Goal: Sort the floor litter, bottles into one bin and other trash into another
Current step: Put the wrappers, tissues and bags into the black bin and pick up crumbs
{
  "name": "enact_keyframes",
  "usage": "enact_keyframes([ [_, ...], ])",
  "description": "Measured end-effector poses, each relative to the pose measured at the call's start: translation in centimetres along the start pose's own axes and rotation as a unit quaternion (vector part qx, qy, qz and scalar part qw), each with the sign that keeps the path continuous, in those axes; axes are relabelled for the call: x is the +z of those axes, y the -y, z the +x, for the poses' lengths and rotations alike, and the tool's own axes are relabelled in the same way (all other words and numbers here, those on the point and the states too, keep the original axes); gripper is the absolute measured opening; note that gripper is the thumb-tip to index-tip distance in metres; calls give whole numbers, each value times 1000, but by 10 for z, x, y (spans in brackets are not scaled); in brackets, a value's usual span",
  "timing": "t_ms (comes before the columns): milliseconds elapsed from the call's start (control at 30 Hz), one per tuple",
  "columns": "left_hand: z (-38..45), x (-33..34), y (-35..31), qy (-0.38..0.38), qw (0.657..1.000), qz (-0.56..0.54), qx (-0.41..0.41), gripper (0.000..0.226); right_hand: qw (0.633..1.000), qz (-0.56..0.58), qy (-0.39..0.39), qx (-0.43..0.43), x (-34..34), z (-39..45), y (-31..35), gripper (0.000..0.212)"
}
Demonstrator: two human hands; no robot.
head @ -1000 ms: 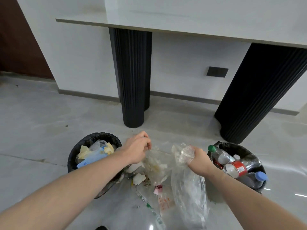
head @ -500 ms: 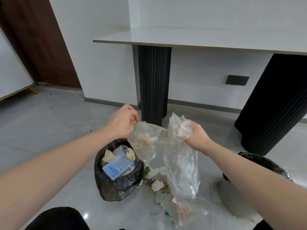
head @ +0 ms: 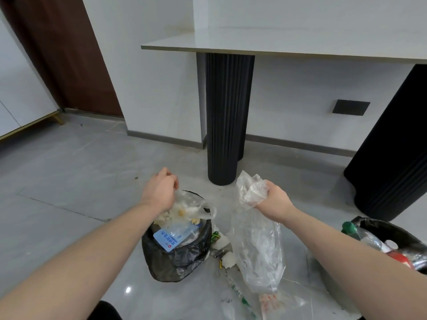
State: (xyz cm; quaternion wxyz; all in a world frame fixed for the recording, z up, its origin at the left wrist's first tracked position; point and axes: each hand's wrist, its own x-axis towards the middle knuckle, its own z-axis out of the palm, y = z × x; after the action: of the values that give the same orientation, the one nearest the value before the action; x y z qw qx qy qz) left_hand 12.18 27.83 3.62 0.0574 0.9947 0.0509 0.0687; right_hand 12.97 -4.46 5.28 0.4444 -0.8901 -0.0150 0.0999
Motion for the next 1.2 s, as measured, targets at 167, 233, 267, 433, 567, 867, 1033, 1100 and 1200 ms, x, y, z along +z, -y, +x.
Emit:
enact_keyframes([
  [167, -2, 59, -5, 141, 989, -40, 19, 33, 997, -28, 38, 62, -2, 17, -30, 63],
  [233, -5, 77, -5, 187, 981, -48, 26, 51, 994, -46, 43, 92, -6, 23, -44, 77],
  [267, -8, 84, -5, 205, 977, -48, 18, 61, 992, -59, 43, 102, -7, 25, -50, 82],
  [433, -26, 123, 0, 242, 970, -14, 8, 65, 984, -100, 55, 135, -10, 31, -67, 87],
  [567, -21, 146, -4, 248, 969, -1, 5, 62, 979, -150, 58, 129, -6, 34, -76, 86],
  [867, -1, 181, -6, 316, 946, 64, 3, 70, 969, -210, 76, 104, 1, 36, -101, 78],
  [1033, 7, 200, 0, 324, 942, 82, 26, 73, 967, -218, 92, 92, 9, 32, -111, 77],
  [1100, 8, 195, -3, 330, 939, 87, 34, 77, 968, -217, 93, 87, 11, 32, -111, 77],
  [1200, 13, 171, -4, 343, 936, 76, 29, 78, 970, -209, 93, 77, 13, 33, -101, 78],
])
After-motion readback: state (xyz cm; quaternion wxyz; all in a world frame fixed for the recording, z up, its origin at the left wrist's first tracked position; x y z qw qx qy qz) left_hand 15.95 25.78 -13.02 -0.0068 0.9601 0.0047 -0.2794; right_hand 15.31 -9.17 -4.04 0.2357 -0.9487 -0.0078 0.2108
